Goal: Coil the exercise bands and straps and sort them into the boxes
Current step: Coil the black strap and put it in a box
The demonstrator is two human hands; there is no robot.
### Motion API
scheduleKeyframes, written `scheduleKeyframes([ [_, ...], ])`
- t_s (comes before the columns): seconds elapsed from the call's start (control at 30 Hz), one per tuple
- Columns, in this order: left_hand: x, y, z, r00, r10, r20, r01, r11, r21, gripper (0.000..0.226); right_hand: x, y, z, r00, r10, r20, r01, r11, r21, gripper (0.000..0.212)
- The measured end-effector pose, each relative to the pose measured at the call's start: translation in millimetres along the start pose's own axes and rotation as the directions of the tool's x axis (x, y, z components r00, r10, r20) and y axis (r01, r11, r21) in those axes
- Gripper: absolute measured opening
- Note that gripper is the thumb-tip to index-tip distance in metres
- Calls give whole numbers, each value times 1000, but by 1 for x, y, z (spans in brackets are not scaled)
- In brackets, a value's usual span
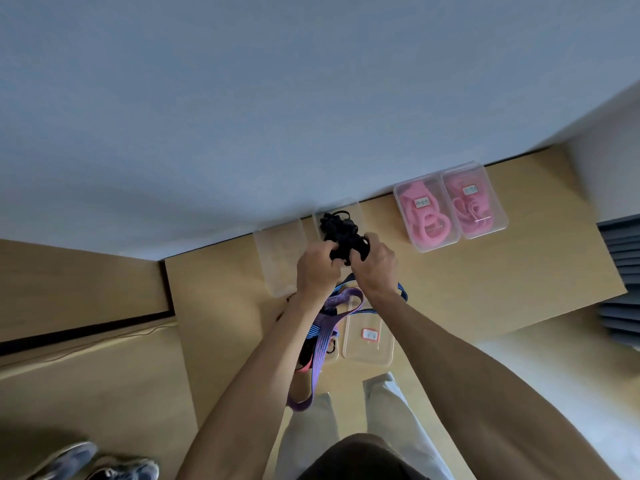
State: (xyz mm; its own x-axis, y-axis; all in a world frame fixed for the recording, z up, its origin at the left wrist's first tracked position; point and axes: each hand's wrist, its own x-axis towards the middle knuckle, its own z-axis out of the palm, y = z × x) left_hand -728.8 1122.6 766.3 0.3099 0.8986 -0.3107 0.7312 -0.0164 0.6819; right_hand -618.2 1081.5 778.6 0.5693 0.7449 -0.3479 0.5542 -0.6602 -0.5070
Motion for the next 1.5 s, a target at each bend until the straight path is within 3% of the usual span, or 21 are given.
scheduleKeyframes([
  [0.1, 1, 0, 7, 999, -46, -2, 46, 992, 119, 19, 11, 0, -4, 996, -56, 66, 66, 984, -167, 27],
  [0.2, -1, -4, 12, 998, 65, 3, -63, 963, 261, 20, 16, 0, 0, 989, -112, 93, 136, 939, -315, 17],
  [0.3, -4, -4, 12, 996, 85, -12, -79, 962, 260, 20, 17, 4, 6, 983, -158, 89, 181, 890, -418, 10],
  [0.43, -3, -4, 10, 980, 154, -128, -121, 964, 237, 38, 17, 8, 9, 951, -310, 22, 297, 886, -356, 30],
  [0.5, 0, -4, 9, 976, 197, -94, -170, 956, 240, 37, 15, 11, 10, 922, -383, 66, 383, 870, -310, 28],
  [0.6, 7, -9, 12, 971, 235, -33, -215, 929, 300, 20, 15, 13, 15, 917, -390, 80, 396, 871, -292, 15],
  [0.77, 7, -10, 14, 959, 272, -76, -236, 920, 312, 26, 21, 10, 14, 923, -368, 113, 385, 883, -269, 22],
  [0.83, -5, -7, 11, 948, 273, -166, -222, 937, 271, 28, 15, 12, 8, 952, -302, -49, 295, 949, -108, 32],
  [0.93, -36, 4, 15, 925, 329, -192, -285, 932, 224, 26, 0, 25, -3, 946, 33, -323, 28, 983, 182, 35],
  [1.0, -63, 11, 25, 904, 417, -98, -396, 900, 179, 14, -8, 41, -9, 903, 302, -307, -185, 916, 356, 34],
  [1.07, -87, 17, 39, 886, 457, 78, -463, 875, 140, 5, -15, 60, -15, 856, 465, -227, -360, 850, 384, 34],
  [1.17, -110, 26, 63, 890, 274, 364, -379, 889, 256, 11, -24, 92, -17, 784, 620, -27, -585, 753, 300, 34],
  [1.2, -114, 27, 69, 902, 180, 392, -329, 875, 355, 10, -28, 101, -16, 761, 647, 53, -636, 726, 263, 29],
  [1.27, -120, 24, 80, 928, -6, 372, -191, 850, 492, 14, -37, 112, -15, 735, 654, 179, -678, 715, 172, 13],
  [1.33, -123, 25, 90, 912, -207, 355, -24, 837, 547, 29, -46, 114, -12, 715, 645, 270, -683, 728, 68, 21],
  [1.4, -126, 26, 101, 914, -301, 271, 111, 829, 548, 39, -53, 114, -11, 709, 640, 296, -671, 741, 4, 36],
  [1.5, -128, 32, 112, 921, -361, 149, 234, 816, 528, 45, -58, 118, -9, 732, 619, 285, -646, 763, 2, 31],
])
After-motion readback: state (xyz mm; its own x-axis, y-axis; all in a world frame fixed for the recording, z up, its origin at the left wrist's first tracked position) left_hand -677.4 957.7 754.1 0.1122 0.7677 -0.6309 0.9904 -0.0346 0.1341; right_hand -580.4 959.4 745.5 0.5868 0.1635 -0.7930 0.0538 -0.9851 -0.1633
